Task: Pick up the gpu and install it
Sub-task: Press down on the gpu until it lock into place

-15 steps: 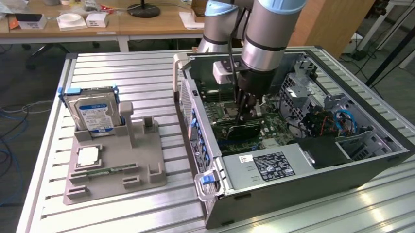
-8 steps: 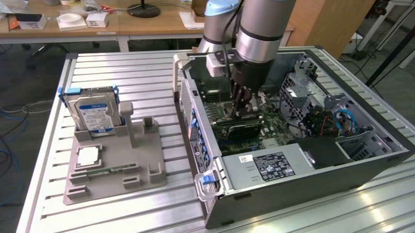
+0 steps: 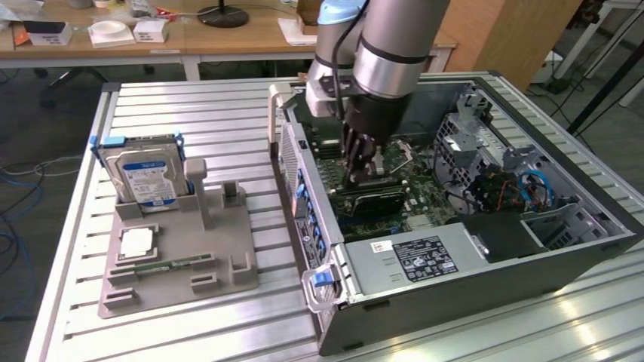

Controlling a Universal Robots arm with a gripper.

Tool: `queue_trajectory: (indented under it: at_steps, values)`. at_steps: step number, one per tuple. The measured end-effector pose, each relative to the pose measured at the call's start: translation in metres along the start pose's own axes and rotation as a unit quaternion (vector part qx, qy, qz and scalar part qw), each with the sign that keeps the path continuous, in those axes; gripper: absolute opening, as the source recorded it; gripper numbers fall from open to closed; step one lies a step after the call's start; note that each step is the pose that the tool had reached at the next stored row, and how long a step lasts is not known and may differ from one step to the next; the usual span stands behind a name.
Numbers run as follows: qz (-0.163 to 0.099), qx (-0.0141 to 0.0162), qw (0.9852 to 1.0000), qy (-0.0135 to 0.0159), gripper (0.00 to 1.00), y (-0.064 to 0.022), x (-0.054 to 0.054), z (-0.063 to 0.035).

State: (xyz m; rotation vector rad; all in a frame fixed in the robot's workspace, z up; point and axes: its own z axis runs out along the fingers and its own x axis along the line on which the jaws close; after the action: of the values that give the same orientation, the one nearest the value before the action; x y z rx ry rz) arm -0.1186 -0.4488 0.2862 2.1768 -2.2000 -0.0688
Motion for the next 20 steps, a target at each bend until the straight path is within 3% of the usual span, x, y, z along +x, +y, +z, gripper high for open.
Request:
queue_trajectory:
  at_steps: [3, 4, 5, 8, 14, 20]
  values:
    - [0.0, -0.0277, 0.9996, 0.0003, 0.11, 0.0006, 0.0, 0.0]
    - [0.0, -0.0331, 0.9995, 0.0005, 0.11, 0.0013, 0.0, -0.0005]
    - [0.0, -0.0346, 0.9994, 0.0005, 0.11, 0.0019, 0.0, -0.0009]
    - [0.0, -0.0347, 0.9994, 0.0005, 0.11, 0.0021, 0.0, -0.0009]
    - [0.0, -0.0347, 0.9994, 0.0004, 0.11, 0.0195, 0.0, -0.0048]
    - [0.0, -0.0344, 0.9994, 0.0004, 0.11, 0.0286, 0.0, -0.0046]
